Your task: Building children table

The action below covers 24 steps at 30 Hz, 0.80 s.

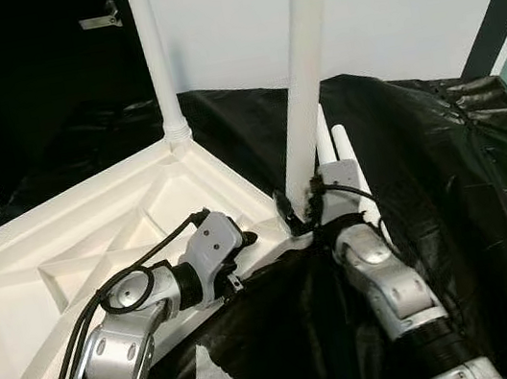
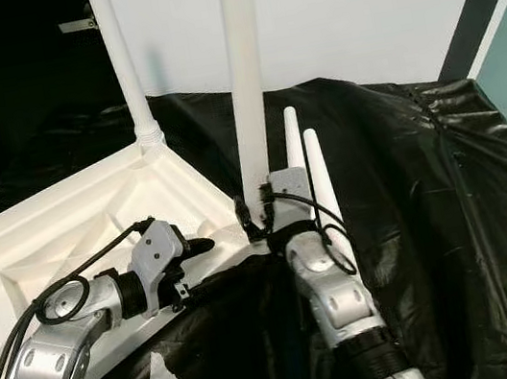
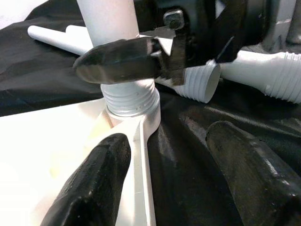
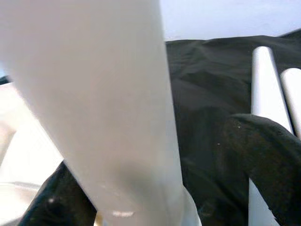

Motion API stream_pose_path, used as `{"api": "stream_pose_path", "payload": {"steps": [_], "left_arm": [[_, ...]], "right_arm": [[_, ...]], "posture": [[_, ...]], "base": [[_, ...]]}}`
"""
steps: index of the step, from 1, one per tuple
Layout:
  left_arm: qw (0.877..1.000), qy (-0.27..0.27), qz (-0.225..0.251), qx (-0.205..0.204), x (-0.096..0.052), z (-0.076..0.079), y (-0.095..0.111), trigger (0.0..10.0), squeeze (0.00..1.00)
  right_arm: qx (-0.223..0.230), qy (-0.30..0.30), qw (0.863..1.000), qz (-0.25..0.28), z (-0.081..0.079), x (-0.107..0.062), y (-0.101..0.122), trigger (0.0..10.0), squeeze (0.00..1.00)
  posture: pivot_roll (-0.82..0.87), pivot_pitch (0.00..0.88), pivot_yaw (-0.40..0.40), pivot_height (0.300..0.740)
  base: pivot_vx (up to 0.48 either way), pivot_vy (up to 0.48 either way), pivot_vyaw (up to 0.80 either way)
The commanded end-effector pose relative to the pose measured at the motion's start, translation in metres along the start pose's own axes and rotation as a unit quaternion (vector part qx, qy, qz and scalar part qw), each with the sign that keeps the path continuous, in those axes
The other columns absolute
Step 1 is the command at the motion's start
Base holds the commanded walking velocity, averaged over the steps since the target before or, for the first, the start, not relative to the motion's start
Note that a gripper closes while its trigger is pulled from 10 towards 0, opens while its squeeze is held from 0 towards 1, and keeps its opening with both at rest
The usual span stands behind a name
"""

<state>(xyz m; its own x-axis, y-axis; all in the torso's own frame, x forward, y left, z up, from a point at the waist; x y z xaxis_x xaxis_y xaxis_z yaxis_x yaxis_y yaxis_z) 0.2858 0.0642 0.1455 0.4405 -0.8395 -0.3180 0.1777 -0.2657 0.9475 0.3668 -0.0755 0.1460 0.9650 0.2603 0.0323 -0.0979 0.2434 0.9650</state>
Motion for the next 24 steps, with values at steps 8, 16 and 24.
{"api": "stream_pose_path", "payload": {"steps": [8,16,24], "left_arm": [[1.000,0.008,0.002,-0.013,0.002,-0.004,-0.003,10.0,0.00],[1.000,-0.002,0.003,-0.017,0.000,-0.002,-0.005,10.0,0.00],[1.000,-0.003,0.005,-0.018,0.000,-0.004,-0.004,10.0,0.00]], "right_arm": [[-0.001,0.131,0.989,0.063,0.008,-0.011,0.005,10.0,0.00],[-0.002,0.200,0.977,0.081,0.010,-0.008,0.003,10.0,0.00],[-0.025,0.253,0.963,0.089,0.009,0.001,0.004,10.0,0.00]], "posture": [[0.01,0.000,-0.012,0.740],[0.02,0.000,-0.008,0.740],[0.03,0.000,-0.011,0.740]], "base": [[0.000,0.000,0.00],[0.000,0.000,0.00],[0.000,0.000,0.00]]}}
Point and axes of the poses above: a point about 5 cm out from each wrist's last joint towards the gripper, its own x axis pointing out of the wrist towards the gripper, its own y axis along the axis of the wrist's last joint, z = x × y, the point moved 6 cm from there along x, pointing out of the wrist towards the gripper, and after that the axes turned 15 degrees about -x, right-handed, at the moved point
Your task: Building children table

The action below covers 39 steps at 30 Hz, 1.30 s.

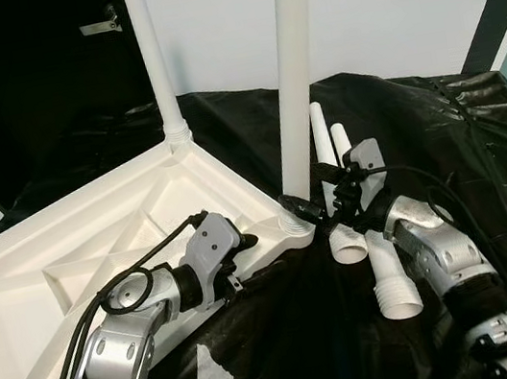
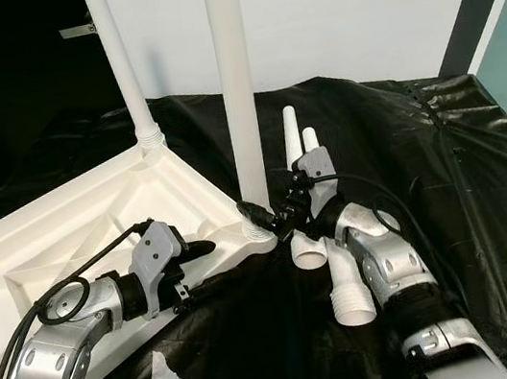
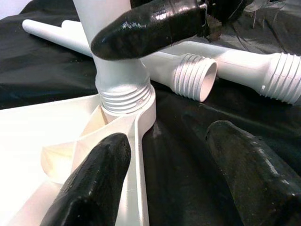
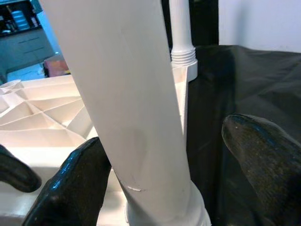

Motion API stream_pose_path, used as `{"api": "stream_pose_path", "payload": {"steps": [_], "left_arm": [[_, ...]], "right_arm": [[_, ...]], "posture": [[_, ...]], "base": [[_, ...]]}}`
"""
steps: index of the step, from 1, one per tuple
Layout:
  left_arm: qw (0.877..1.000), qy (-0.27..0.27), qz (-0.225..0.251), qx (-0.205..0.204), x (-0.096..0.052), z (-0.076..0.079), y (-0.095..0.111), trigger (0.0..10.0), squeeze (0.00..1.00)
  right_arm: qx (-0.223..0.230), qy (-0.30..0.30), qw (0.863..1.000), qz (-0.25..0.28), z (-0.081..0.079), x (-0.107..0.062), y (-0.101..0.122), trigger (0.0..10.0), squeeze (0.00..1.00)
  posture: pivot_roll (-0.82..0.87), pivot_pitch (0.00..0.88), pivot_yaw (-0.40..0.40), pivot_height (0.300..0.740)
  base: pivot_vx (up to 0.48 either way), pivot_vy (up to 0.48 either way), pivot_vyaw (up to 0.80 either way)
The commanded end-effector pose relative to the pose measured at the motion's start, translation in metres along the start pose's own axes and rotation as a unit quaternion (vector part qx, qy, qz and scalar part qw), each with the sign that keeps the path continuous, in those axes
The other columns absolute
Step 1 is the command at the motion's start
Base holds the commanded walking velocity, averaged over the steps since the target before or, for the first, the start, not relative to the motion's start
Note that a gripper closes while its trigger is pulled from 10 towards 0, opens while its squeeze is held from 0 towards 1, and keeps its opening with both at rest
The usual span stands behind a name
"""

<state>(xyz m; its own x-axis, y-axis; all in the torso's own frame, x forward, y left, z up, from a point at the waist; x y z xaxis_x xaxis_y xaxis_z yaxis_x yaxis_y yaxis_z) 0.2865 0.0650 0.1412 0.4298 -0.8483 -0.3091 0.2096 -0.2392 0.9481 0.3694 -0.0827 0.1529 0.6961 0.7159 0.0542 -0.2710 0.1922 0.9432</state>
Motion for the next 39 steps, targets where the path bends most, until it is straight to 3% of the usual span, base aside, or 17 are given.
{"api": "stream_pose_path", "payload": {"steps": [1,5,11,21,29,39], "left_arm": [[1.000,0.006,0.000,0.004,-0.002,-0.004,0.001,10.0,0.00],[1.000,0.012,0.000,0.005,-0.006,-0.006,0.001,10.0,0.00],[1.000,0.029,-0.007,0.000,-0.014,-0.007,-0.005,10.0,0.00],[0.999,0.038,-0.009,-0.001,-0.021,-0.008,-0.005,10.0,0.00],[0.999,0.045,-0.009,0.004,-0.025,-0.012,-0.003,10.0,0.00],[0.999,0.039,-0.014,0.015,-0.025,-0.016,-0.001,10.0,0.00]], "right_arm": [[-0.003,0.017,1.000,-0.002,0.000,0.003,-0.002,10.0,0.00],[-0.009,0.044,0.999,-0.005,-0.001,0.010,-0.003,10.0,0.00],[-0.010,0.104,0.994,-0.010,-0.015,0.027,-0.011,10.0,0.00],[-0.011,0.151,0.988,-0.008,-0.027,0.032,-0.012,10.0,0.00],[-0.004,0.217,0.976,0.012,-0.049,0.023,-0.011,10.0,0.00],[-0.007,0.239,0.970,0.030,-0.063,-0.001,-0.008,10.0,0.00]], "posture": [[0.04,0.000,-0.019,0.740],[0.06,0.000,-0.025,0.740],[0.10,0.000,-0.046,0.740],[0.12,0.000,-0.049,0.740],[0.12,0.000,-0.053,0.740],[0.09,0.000,-0.039,0.740]], "base": [[0.000,0.000,0.00],[0.000,0.000,0.00],[0.000,0.000,0.00],[0.000,0.000,0.00],[0.000,0.000,0.00],[0.000,0.000,0.00]]}}
Point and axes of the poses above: a point about 5 cm out from each wrist's last joint towards the gripper, its own x axis pointing out of the wrist towards the gripper, its own y axis along the axis of the wrist's last joint, z = x × y, the point moved 6 cm from there along x, pointing out of the wrist towards the gripper, and after that the axes turned 15 degrees about -x, right-handed, at the moved point
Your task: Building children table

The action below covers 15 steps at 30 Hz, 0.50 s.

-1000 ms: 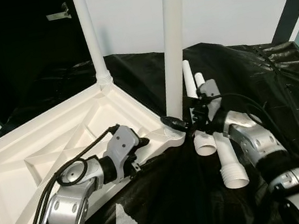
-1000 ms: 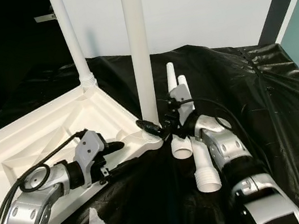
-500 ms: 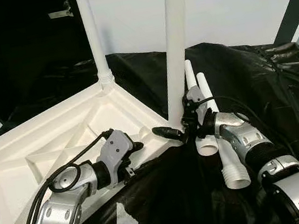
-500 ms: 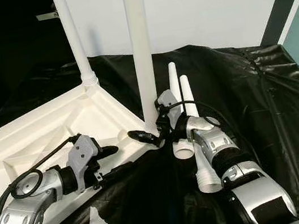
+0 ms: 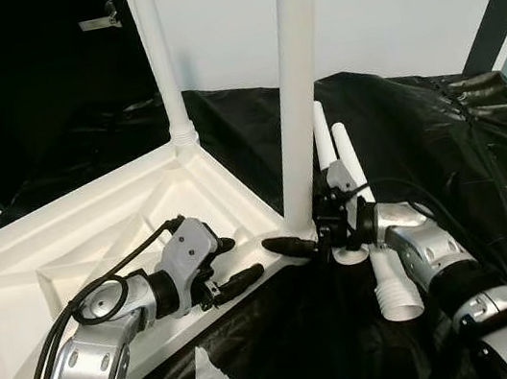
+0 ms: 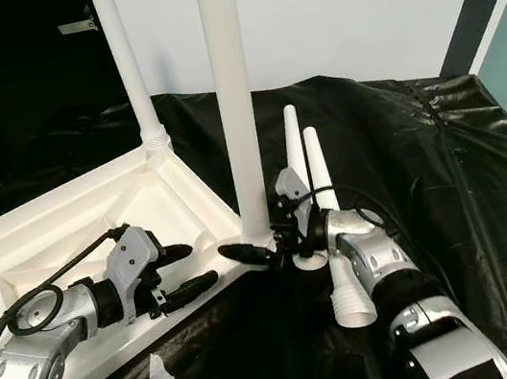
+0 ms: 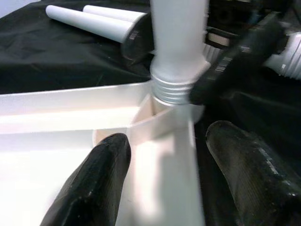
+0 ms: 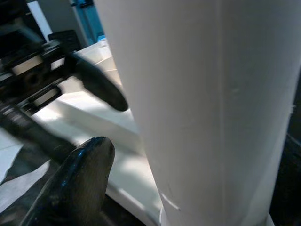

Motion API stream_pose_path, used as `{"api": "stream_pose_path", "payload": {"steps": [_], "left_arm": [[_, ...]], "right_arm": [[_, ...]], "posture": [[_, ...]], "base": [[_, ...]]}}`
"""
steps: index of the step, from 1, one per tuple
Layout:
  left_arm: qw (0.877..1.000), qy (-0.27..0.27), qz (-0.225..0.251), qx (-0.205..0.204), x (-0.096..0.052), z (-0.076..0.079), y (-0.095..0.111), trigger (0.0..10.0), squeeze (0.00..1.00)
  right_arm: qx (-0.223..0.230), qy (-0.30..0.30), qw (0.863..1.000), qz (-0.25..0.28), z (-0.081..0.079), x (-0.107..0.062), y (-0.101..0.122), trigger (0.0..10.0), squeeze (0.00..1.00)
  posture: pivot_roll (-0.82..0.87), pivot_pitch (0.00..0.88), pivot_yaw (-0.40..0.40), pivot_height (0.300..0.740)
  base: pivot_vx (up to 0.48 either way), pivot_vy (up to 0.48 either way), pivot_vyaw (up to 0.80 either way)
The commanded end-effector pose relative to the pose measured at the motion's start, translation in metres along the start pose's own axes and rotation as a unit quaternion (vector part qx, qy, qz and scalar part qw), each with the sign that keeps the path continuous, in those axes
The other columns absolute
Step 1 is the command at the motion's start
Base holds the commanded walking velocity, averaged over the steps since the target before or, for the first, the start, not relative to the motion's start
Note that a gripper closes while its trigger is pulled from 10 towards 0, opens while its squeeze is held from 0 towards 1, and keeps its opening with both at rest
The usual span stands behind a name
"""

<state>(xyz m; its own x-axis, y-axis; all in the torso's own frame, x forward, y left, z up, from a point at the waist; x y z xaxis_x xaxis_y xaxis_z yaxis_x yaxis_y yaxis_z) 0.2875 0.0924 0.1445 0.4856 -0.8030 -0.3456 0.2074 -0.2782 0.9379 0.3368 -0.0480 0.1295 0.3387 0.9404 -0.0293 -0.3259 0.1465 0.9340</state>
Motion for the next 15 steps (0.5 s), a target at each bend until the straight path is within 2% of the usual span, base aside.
{"api": "stream_pose_path", "payload": {"steps": [1,4,6,9,15], "left_arm": [[1.000,0.001,0.004,0.007,-0.001,-0.002,0.003,10.0,0.00],[1.000,-0.001,0.004,0.008,0.000,-0.002,0.004,10.0,0.00],[1.000,-0.015,0.000,0.009,0.001,0.001,0.003,10.0,0.00],[0.999,-0.044,-0.009,0.009,0.004,0.012,-0.001,10.0,0.00],[0.998,-0.060,-0.012,0.004,0.007,0.020,-0.006,10.0,0.00]], "right_arm": [[0.004,0.022,1.000,-0.001,-0.011,0.001,-0.001,10.0,0.00],[0.002,0.018,1.000,0.000,-0.011,0.000,0.000,10.0,0.00],[-0.003,-0.010,1.000,0.003,-0.005,-0.001,0.002,10.0,0.00],[-0.011,-0.044,0.999,0.006,0.002,0.005,0.004,10.0,0.00],[-0.007,-0.064,0.998,0.010,0.001,0.017,0.010,10.0,0.00]], "posture": [[0.08,0.000,-0.035,0.740],[0.07,0.000,-0.032,0.740],[0.06,0.000,-0.026,0.740],[0.06,0.000,-0.024,0.740],[0.06,0.000,-0.032,0.740]], "base": [[0.000,0.000,0.00],[0.000,0.000,0.00],[0.000,0.000,0.00],[0.000,0.000,0.00],[0.000,0.000,0.00]]}}
Point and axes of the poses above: a point about 5 cm out from each wrist's last joint towards the gripper, its own x axis pointing out of the wrist towards the gripper, its own y axis along the axis of the wrist's last joint, z = x × y, the point moved 6 cm from there along x, pointing out of the wrist towards the gripper, and after that the axes turned 15 degrees about -x, right-handed, at the moved point
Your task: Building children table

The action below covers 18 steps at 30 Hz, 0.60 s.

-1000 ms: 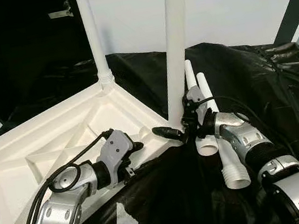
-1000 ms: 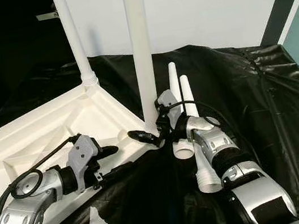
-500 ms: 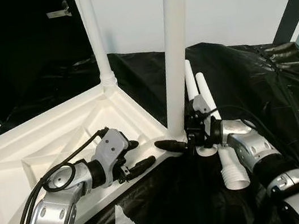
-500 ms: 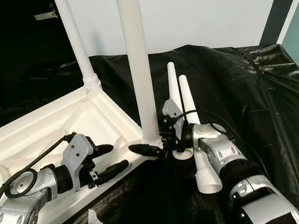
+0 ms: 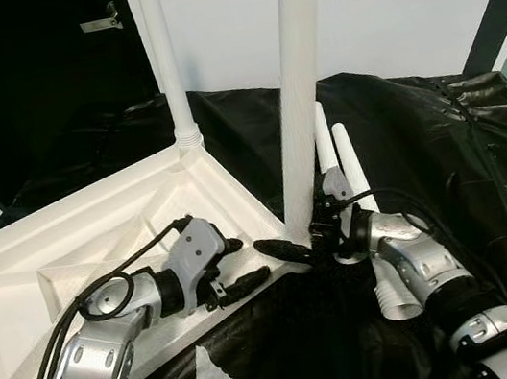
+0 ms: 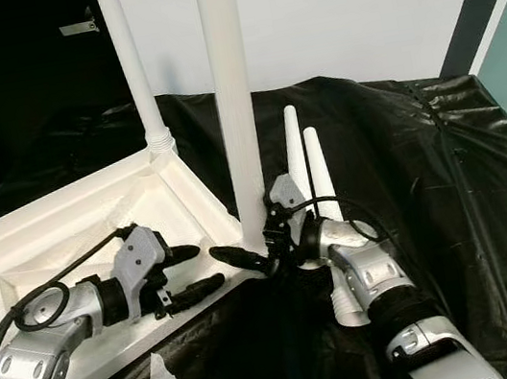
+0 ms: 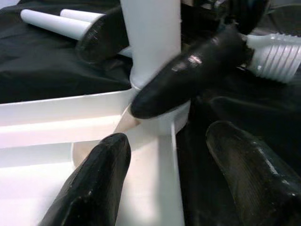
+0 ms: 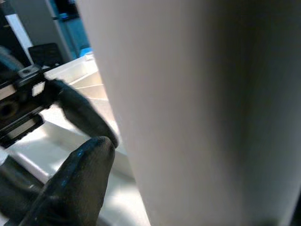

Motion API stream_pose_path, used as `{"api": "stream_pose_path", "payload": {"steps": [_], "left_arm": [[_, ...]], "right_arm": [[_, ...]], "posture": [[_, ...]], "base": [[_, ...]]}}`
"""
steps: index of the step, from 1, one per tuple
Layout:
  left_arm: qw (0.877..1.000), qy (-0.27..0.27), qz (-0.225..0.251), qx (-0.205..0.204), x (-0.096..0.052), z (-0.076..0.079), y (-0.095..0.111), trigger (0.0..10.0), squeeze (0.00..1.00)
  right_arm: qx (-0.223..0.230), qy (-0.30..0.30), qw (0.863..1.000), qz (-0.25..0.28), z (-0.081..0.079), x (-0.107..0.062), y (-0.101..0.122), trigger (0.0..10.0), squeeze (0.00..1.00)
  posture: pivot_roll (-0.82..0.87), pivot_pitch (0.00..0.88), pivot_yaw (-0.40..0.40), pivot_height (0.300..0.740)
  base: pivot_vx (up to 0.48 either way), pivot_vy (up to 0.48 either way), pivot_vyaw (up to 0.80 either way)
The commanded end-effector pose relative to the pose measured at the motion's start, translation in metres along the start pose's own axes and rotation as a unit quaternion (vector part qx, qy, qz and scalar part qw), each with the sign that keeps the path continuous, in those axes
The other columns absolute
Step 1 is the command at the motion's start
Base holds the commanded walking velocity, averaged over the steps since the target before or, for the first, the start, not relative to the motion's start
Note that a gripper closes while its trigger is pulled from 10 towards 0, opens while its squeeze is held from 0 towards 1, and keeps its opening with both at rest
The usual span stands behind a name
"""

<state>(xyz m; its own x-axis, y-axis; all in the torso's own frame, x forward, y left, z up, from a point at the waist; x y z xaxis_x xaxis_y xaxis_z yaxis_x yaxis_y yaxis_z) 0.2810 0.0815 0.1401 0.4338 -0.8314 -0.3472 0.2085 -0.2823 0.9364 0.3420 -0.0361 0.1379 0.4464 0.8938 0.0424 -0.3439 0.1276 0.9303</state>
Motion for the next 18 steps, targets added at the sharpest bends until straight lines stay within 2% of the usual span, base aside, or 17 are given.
{"api": "stream_pose_path", "payload": {"steps": [1,5,6,7,14,18], "left_arm": [[0.999,-0.031,-0.010,0.003,0.000,0.009,-0.004,10.0,0.00],[0.999,-0.036,-0.006,0.001,-0.001,0.013,-0.003,10.0,0.00],[0.999,-0.032,-0.003,-0.002,-0.001,0.012,-0.003,10.0,0.00],[1.000,-0.026,-0.002,-0.001,-0.001,0.011,-0.003,10.0,0.00],[1.000,-0.002,0.006,0.003,-0.003,0.005,-0.003,10.0,0.00],[0.999,0.012,0.024,0.025,-0.003,0.004,0.003,10.0,0.00]], "right_arm": [[-0.001,0.003,1.000,-0.001,-0.004,0.004,0.002,10.0,0.00],[-0.005,0.000,1.000,-0.002,-0.005,0.007,0.003,10.0,0.00],[-0.006,-0.004,1.000,-0.003,-0.004,0.007,0.003,4.7,0.00],[-0.005,-0.008,1.000,-0.006,-0.002,0.005,0.003,0.2,0.00],[0.007,-0.036,0.999,-0.030,0.006,-0.003,-0.002,0.0,0.00],[0.021,-0.071,0.996,-0.048,0.013,-0.006,-0.007,0.0,0.00]], "posture": [[0.06,0.000,-0.032,0.740],[0.07,0.000,-0.036,0.740],[0.07,0.000,-0.039,0.740],[0.07,0.000,-0.042,0.740],[0.07,0.000,-0.042,0.740],[0.06,0.000,-0.044,0.740]], "base": [[0.000,0.000,0.00],[0.000,0.000,0.00],[0.000,0.000,0.00],[0.000,0.000,0.00],[0.000,0.000,0.00],[0.000,0.000,0.00]]}}
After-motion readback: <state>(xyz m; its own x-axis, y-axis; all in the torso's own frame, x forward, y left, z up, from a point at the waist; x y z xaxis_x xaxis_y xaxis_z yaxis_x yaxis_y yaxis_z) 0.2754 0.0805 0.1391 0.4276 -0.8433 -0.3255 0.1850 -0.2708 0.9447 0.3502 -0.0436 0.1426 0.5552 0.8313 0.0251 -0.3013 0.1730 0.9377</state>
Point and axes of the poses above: a point about 5 cm out from each wrist's last joint towards the gripper, its own x axis pointing out of the wrist towards the gripper, its own y axis along the axis of the wrist's last joint, z = x × y, the point moved 6 cm from there along x, pointing out of the wrist towards the gripper, and after that the axes turned 15 degrees about -x, right-handed, at the moved point
